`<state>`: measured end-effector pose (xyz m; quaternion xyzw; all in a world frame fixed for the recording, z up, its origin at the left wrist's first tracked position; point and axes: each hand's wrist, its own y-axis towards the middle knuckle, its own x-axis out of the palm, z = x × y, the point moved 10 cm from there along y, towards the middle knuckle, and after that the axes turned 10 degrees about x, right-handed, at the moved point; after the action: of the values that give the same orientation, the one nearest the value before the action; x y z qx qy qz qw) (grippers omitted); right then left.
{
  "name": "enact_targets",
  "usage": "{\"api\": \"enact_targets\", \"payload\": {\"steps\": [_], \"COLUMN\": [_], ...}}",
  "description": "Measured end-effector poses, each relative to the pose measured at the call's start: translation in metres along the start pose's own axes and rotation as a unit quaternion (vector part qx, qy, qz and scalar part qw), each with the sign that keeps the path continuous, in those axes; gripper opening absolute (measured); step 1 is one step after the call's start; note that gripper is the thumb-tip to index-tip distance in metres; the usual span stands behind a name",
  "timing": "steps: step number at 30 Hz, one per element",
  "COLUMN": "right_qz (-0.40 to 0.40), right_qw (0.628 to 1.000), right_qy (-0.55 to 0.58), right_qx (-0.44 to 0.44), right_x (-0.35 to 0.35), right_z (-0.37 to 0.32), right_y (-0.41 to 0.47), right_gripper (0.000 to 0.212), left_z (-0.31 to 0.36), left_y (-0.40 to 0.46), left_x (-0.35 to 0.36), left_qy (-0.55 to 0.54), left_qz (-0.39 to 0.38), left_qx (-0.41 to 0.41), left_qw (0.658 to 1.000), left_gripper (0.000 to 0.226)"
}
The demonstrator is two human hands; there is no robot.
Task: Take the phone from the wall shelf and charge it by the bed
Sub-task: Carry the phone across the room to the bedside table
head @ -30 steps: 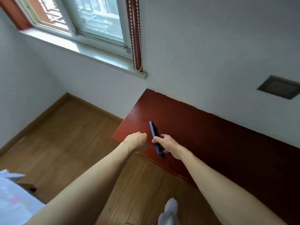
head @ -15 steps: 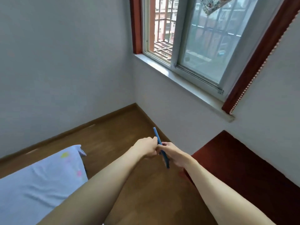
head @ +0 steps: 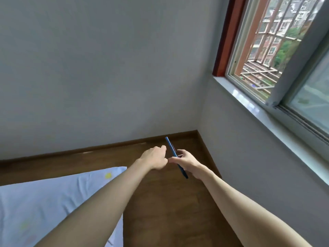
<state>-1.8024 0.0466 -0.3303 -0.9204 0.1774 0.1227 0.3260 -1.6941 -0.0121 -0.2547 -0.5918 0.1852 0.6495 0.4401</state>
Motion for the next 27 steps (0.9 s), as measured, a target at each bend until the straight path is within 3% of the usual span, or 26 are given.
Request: {"api": "enact_targets", "payload": {"steps": [5, 9, 16, 21, 24, 27], "right_qz": [-0.061, -0.075, -0.096, -0.089, -0.078, -0.082], "right_qw": [0.995, 0.989, 0.968, 0.951, 0.933, 0.92], "right_qy": [-0.074, -0.118, -0.216, -0.284, -0.332, -0.363], "right_qx": [-0.04, -0.057, -0.084, -0.088, -0.111, -0.127], "right_x": [0.017, 0.028, 0.087, 0.124, 0.145, 0.171], "right_z": [-0.095, -0.131, -0.229, -0.307, -0.359, -0.403], "right_y": [0.084, 0.115, 0.231, 0.303, 0.343, 0.379], "right_gripper": [0.086, 0.089, 0.094, 0.099, 0.099, 0.098], "left_z": [-0.087, -0.131, -0.268, -0.366, -0.421, -0.469], "left_y": [0.058, 0.079, 0.155, 0.199, 0.219, 0.234], "left_x": [-0.058, -0.078, -0.11, -0.144, -0.17, -0.193], "left_qy": [-0.11, -0.176, -0.24, -0.326, -0.369, -0.403], "left_qz": [0.091, 0.122, 0.163, 0.187, 0.217, 0.242], "left_qx": [-0.13, -0.16, -0.193, -0.218, -0.223, -0.237], "left_qw": [0.981, 0.964, 0.938, 0.901, 0.876, 0.85], "left_gripper": [0.064, 0.073, 0.057, 0.046, 0.018, 0.026]}}
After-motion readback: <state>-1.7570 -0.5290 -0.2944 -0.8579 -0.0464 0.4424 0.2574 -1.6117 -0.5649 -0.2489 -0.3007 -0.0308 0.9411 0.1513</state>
